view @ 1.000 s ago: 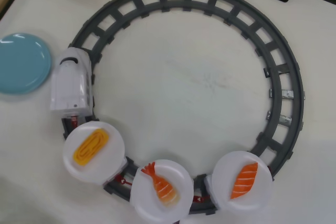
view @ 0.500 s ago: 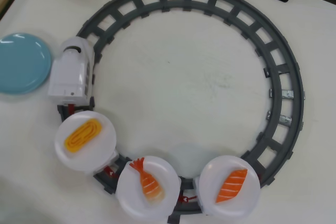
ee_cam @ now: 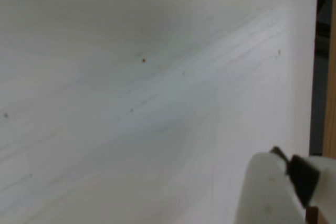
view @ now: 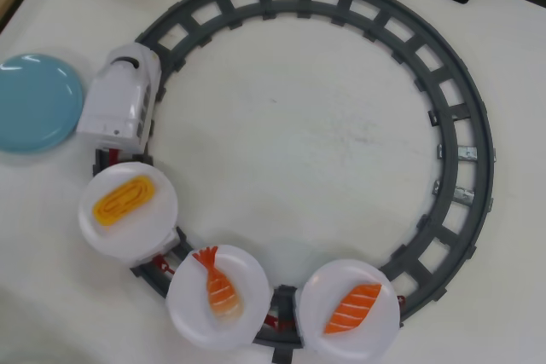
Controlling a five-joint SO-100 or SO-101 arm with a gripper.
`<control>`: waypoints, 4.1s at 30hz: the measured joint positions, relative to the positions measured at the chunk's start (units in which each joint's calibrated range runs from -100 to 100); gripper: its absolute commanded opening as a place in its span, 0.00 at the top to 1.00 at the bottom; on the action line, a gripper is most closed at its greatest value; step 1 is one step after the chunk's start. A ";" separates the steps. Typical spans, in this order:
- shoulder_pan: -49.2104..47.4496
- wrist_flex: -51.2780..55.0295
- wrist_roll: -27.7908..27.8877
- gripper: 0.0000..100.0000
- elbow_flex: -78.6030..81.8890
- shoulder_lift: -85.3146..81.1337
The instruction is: Pick up the sushi from the Shinkansen and put it on the blue dish
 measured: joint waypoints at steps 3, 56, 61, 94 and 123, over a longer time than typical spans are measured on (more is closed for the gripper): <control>1.72 0.00 0.62 0.96 -0.73 0.00; 62.53 25.46 12.11 0.70 -109.06 98.19; 62.53 24.96 12.11 0.70 -114.55 105.36; 54.52 32.18 12.00 0.97 -140.53 115.65; 41.85 19.16 12.00 0.97 -135.22 134.12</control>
